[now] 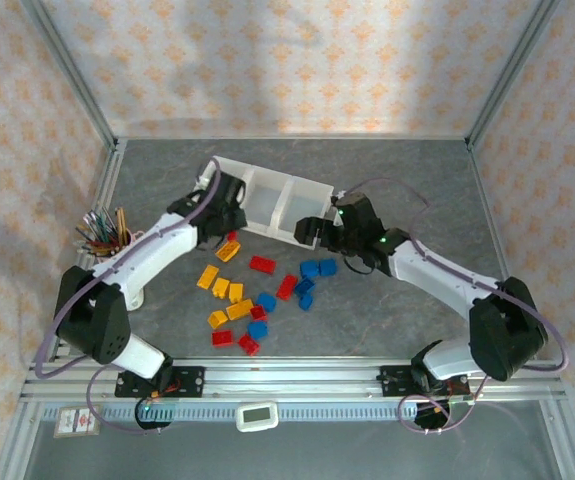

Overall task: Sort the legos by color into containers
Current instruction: Place the lego in the container, then pick up the lego from the center of the table.

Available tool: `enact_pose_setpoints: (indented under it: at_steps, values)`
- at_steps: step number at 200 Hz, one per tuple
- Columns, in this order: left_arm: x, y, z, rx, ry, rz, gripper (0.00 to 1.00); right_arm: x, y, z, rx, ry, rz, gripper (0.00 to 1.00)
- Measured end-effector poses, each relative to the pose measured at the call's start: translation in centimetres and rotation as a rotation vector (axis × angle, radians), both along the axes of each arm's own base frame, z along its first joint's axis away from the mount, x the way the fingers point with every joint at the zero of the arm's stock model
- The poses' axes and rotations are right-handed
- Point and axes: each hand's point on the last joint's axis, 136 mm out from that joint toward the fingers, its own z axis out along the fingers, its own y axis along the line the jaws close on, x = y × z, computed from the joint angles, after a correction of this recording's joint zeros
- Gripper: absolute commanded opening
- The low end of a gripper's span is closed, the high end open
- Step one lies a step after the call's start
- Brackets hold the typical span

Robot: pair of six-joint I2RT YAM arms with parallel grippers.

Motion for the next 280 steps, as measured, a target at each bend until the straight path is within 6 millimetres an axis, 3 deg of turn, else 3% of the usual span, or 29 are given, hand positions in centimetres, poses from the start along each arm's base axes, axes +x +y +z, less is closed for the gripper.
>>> enact_pose_setpoints:
  at_steps: [22, 42, 80, 108, 143, 177, 199, 247, 280]
  values:
    - [4.5, 2.3, 1.8, 0.011, -0.068, 0.049, 0.21, 0.9, 0.8, 0.4, 0.013, -0.019, 0.002, 1.0]
    - [8.2, 3.6, 1.9, 0.026, -0.109, 0.066, 0.21, 1.7, 1.1, 0.6, 0.014, -0.035, -0.007, 1.0]
    - [14.4, 4.6, -0.8, 0.073, -0.106, 0.056, 0.2, 2.9, 1.3, 1.1, 0.009, -0.059, -0.027, 1.0]
    - [16.3, 4.8, -4.1, 0.095, -0.061, 0.038, 0.32, 3.3, 1.4, 1.4, 0.005, -0.072, -0.034, 1.0]
    - [16.1, 4.6, -5.9, 0.099, -0.013, 0.007, 0.48, 3.5, 1.3, 1.5, -0.005, -0.083, -0.031, 1.0]
    - [16.1, 4.3, -4.7, 0.084, -0.027, -0.01, 0.53, 3.6, 1.3, 1.8, -0.011, -0.094, -0.026, 1.0]
    - [15.3, 3.8, -2.9, 0.05, -0.044, -0.028, 0.58, 3.4, 1.1, 1.6, -0.031, -0.087, -0.02, 1.0]
    - [9.1, 2.1, 2.0, -0.054, -0.097, -0.087, 0.66, 1.8, 0.4, 2.1, -0.033, -0.085, 0.0, 1.0]
    - [4.2, -1.7, 1.1, -0.073, -0.063, -0.174, 0.73, 0.0, -0.5, 0.8, -0.041, -0.063, 0.016, 1.0]
